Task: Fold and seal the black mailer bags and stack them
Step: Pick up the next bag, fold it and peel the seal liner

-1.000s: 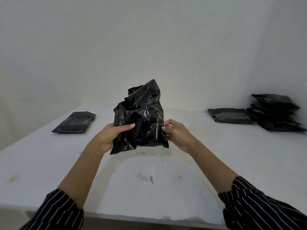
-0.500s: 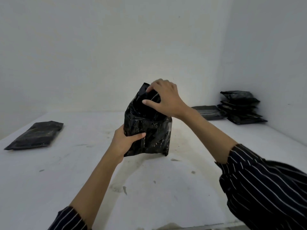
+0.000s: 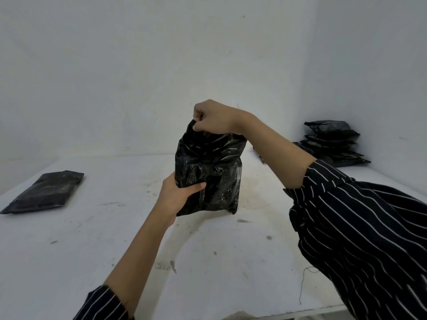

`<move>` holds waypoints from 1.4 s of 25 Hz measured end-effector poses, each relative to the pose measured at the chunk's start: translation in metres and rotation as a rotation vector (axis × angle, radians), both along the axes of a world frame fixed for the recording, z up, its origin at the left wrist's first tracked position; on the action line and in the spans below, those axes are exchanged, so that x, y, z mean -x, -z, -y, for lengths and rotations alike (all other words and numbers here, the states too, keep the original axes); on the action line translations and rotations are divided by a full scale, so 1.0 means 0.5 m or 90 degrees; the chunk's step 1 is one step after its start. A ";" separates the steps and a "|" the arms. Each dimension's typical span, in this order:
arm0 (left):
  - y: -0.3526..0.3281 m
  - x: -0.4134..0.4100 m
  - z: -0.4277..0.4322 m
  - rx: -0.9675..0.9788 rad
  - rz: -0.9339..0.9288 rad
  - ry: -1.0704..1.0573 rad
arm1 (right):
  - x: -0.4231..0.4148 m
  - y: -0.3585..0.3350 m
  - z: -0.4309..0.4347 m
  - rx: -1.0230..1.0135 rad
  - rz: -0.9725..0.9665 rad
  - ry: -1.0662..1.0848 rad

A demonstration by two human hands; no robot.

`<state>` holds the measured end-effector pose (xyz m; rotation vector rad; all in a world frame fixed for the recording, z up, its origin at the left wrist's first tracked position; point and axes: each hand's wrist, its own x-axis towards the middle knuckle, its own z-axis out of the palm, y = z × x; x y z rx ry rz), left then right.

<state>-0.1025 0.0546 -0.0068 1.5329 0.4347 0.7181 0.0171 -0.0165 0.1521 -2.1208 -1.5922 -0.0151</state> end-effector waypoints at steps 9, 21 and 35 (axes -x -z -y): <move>0.011 -0.008 -0.008 0.006 -0.036 0.008 | 0.003 -0.054 -0.018 -0.150 -0.118 -0.050; 0.028 0.004 -0.034 0.040 -0.052 0.059 | -0.115 -0.066 0.062 0.271 0.213 0.058; 0.045 -0.016 -0.003 0.103 -0.082 0.120 | -0.152 0.026 0.161 -0.200 -0.040 0.149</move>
